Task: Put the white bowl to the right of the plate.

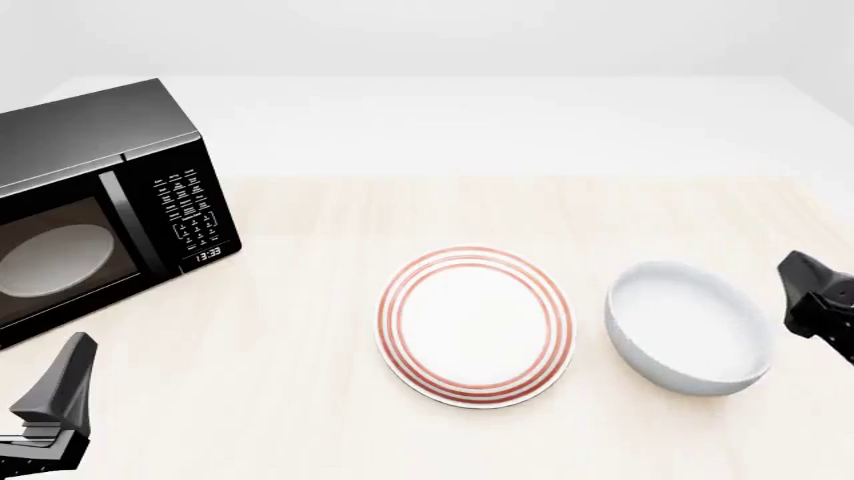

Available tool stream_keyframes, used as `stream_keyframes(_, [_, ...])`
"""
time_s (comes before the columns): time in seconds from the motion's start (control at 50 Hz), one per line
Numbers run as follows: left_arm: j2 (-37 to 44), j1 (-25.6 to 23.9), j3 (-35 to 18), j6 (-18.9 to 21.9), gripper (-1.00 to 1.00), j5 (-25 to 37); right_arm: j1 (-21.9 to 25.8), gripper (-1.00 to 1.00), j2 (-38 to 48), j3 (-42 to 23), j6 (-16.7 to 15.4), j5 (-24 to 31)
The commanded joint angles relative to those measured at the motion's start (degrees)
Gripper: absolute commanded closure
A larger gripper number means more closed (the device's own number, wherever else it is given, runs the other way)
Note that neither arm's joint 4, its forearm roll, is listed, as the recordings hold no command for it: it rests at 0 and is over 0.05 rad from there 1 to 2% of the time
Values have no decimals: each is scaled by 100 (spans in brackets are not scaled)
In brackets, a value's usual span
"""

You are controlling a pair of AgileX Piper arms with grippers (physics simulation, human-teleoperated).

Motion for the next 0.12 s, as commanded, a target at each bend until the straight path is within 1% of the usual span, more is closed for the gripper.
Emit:
stream_keyframes(0.02, [0, 0, 0, 0, -100, 0, 555, -100, -774, 45, -369, 330])
stream_keyframes(0.04, [0, 0, 0, 0, -100, 0, 563, -100, -746, 101, -388, 233])
stream_keyframes(0.08, [0, 0, 0, 0, -100, 0, 735, -100, -827, 138, -374, 115])
stream_keyframes(0.12, [0, 0, 0, 0, -100, 0, 815, -100, -817, 223, -665, -58])
